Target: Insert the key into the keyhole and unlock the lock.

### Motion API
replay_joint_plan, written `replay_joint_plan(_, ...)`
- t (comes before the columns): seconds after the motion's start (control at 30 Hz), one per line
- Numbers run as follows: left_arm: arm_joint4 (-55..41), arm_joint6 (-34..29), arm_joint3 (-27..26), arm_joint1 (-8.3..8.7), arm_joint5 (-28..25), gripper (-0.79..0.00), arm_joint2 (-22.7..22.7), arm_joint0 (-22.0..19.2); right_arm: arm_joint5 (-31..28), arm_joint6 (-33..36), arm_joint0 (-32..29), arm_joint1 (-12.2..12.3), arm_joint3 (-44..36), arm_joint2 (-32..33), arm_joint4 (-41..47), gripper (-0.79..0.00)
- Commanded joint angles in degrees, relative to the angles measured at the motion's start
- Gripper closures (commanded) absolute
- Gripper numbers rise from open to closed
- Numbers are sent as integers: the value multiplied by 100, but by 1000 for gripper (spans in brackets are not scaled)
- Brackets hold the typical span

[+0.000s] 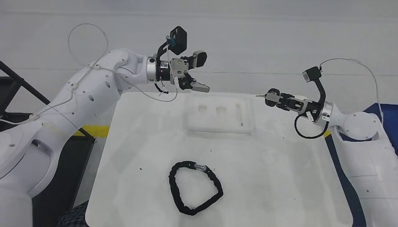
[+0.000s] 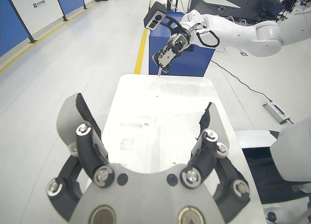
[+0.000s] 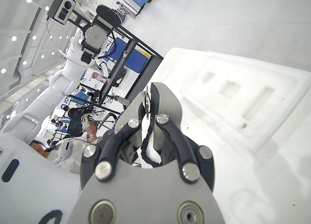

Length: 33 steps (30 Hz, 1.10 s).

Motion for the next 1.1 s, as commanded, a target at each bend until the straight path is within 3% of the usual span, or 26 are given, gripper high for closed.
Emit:
replay_joint_plan(0.0, 0, 0, 0, 0, 0, -785, 0, 0, 0, 0, 0, 0, 0, 0, 0, 0)
replay_joint_plan(0.37, 161, -62, -162, 16, 207, -785, -134, 140, 0, 0, 0, 0, 0, 0, 0, 0)
replay_joint_plan(0.8, 2138, 288, -516, 184, 10, -785, -499, 1091, 0, 0, 0, 0, 0, 0, 0, 0)
replay_joint_plan(1.07, 2999, 630, -690, 195, 0, -785, -359, 1574, 0, 0, 0, 0, 0, 0, 0, 0)
